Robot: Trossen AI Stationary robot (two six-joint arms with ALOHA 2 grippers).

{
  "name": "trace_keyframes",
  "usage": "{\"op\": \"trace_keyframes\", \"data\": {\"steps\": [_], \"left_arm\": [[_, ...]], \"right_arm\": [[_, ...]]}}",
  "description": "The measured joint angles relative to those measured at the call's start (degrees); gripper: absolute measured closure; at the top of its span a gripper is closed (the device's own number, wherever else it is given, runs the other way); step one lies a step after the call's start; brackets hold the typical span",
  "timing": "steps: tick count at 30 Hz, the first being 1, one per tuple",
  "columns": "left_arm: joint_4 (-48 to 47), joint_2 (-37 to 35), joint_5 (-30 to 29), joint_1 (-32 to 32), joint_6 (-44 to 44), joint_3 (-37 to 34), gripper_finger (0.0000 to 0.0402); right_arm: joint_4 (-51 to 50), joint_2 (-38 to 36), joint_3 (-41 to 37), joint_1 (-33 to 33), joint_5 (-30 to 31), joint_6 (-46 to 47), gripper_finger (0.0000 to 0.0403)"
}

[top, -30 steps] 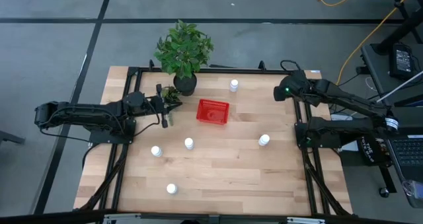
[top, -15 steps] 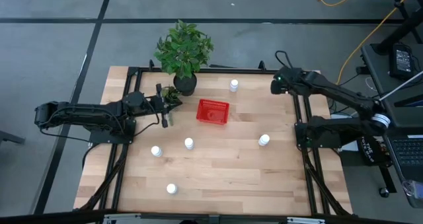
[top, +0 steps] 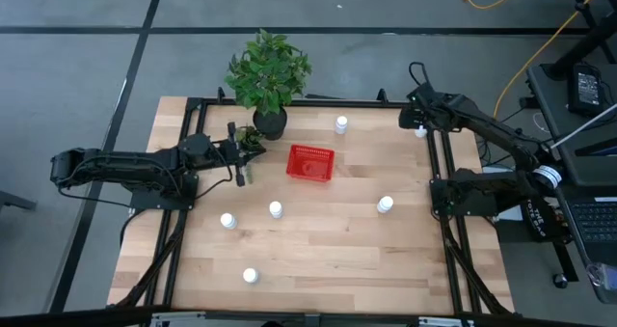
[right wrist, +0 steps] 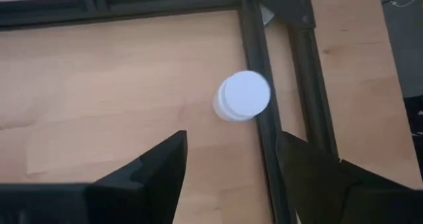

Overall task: Pick and place pill bottles into a basket
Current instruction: Put the white medicine bottle into the red bin

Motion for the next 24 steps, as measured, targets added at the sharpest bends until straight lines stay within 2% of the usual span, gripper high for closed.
{"op": "trace_keyframes", "data": {"steps": [6,19,24], "left_arm": [[0.0,0.0,0.0,0.0,0.0,0.0,0.0397],[0.0,0.0,0.0,0.0,-3.3,0.0,0.0398],[0.0,0.0,0.0,0.0,-5.6,0.0,0.0396]], "right_arm": [[1.1,1.5,-0.4,-1.8,0.0,-0.3,0.0169],[7.6,1.8,-6.8,-2.0,0.2,0.0,0.0169],[12.7,1.8,-9.3,-2.1,1.8,0.1,0.0169]]}}
